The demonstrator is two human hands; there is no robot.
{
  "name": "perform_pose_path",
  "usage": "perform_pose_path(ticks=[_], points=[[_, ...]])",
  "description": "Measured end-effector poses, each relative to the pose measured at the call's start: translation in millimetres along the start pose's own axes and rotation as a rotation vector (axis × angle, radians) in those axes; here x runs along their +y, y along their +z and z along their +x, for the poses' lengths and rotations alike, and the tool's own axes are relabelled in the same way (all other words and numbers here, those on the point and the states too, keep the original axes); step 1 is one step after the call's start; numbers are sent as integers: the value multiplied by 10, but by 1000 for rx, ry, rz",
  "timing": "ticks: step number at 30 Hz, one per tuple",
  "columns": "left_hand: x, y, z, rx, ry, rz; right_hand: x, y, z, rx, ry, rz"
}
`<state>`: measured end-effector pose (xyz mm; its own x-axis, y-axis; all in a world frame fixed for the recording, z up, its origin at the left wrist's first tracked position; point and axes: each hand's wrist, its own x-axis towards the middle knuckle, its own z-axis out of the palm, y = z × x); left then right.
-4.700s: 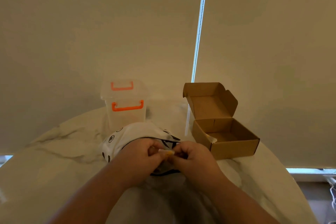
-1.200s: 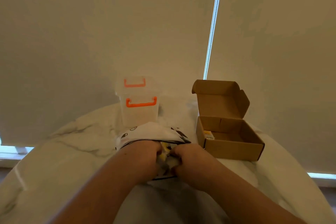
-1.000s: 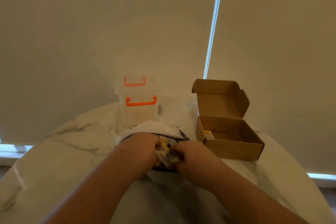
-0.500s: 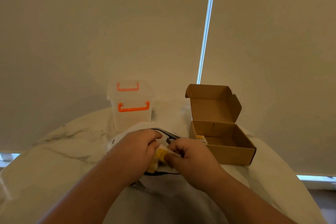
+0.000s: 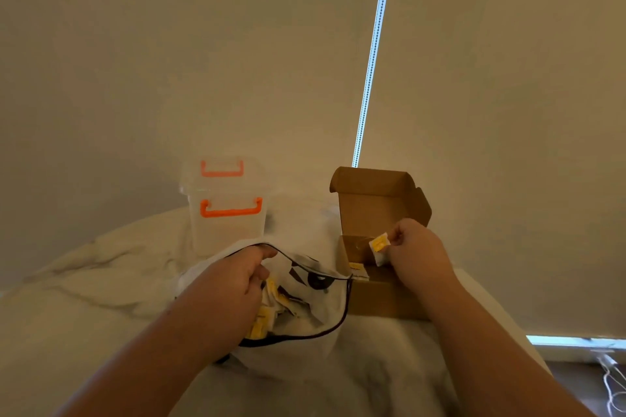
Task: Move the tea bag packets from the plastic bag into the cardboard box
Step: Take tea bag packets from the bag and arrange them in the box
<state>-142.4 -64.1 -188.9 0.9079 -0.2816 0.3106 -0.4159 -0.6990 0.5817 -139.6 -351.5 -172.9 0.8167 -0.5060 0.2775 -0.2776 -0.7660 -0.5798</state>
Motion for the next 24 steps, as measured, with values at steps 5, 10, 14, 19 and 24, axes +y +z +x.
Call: perform_pose_path(ticks=[5,10,14,19,24], points=[[-18,34,-2,26,30,31,-136,59,295,-451,125,-344],[-40,59,20,-1,16,53,50,204,203,-258,13,-361],[-29,26,30,-40,7,115,2,142,67,-37,-58,-113],[14,33,24,-85,-16,145,-414,-50,-604,91,-455,171],[33,37,5,-130,24,217,-728,109,-1140,-268,-663,70]])
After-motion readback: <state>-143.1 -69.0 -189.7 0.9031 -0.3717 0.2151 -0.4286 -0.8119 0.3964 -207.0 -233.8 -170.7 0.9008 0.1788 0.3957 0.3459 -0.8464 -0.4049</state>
